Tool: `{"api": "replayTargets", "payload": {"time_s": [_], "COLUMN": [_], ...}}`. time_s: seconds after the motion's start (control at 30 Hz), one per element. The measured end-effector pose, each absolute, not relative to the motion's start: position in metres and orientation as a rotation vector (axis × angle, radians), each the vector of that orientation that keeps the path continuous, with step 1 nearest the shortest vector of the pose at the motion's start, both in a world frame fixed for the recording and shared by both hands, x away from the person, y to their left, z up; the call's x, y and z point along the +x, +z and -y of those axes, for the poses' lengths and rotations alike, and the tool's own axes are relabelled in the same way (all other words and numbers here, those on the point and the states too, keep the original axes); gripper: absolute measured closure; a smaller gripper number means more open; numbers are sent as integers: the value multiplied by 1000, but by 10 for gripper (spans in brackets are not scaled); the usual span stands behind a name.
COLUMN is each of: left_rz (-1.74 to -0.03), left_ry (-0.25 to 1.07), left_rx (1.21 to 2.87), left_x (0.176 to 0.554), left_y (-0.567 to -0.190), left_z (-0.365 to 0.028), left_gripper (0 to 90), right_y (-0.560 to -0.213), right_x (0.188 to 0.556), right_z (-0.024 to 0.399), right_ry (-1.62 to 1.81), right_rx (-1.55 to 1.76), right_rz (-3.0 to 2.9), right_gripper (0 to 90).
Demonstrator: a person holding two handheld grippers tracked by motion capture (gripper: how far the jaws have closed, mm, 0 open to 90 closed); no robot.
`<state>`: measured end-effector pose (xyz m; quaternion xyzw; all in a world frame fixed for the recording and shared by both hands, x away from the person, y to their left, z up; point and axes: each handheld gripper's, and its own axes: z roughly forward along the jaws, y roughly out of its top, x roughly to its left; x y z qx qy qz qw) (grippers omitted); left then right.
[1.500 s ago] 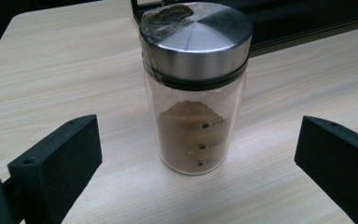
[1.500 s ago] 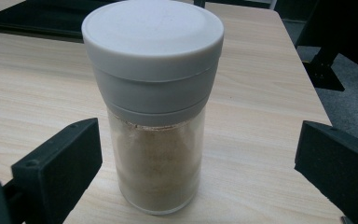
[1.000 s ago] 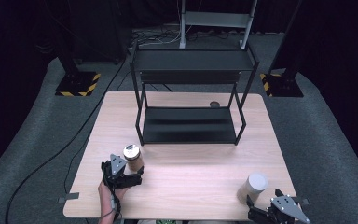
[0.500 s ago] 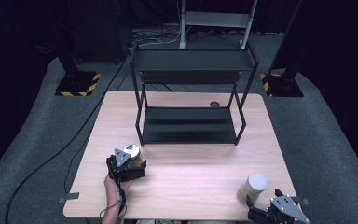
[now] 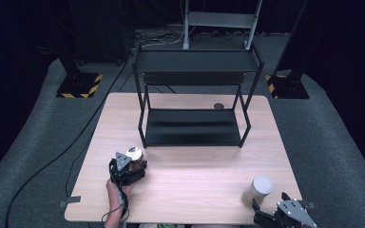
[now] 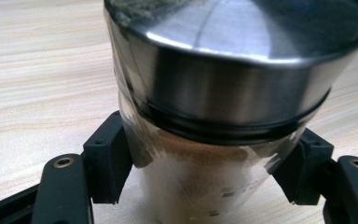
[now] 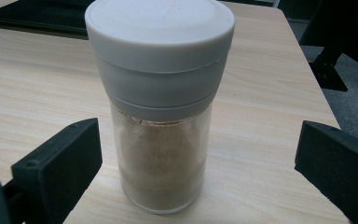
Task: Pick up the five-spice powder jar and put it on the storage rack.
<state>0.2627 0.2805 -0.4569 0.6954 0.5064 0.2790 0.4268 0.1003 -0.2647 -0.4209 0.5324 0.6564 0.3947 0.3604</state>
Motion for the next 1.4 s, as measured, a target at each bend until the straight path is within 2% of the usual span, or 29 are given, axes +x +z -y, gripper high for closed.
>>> {"api": "replayTargets", "payload": {"time_s": [1.4], "left_rz": [-1157], "left_ry": [705], "left_rx": [1811], "left_x": [272], "left_y": [-440], "left_z": [-265], "left_gripper": [311], "right_y": [-421], "right_x": [102], "right_z": [264], "right_ry": [1027], "right_rx": [1357], "right_rz": [-1717], "right_gripper": [0]}}
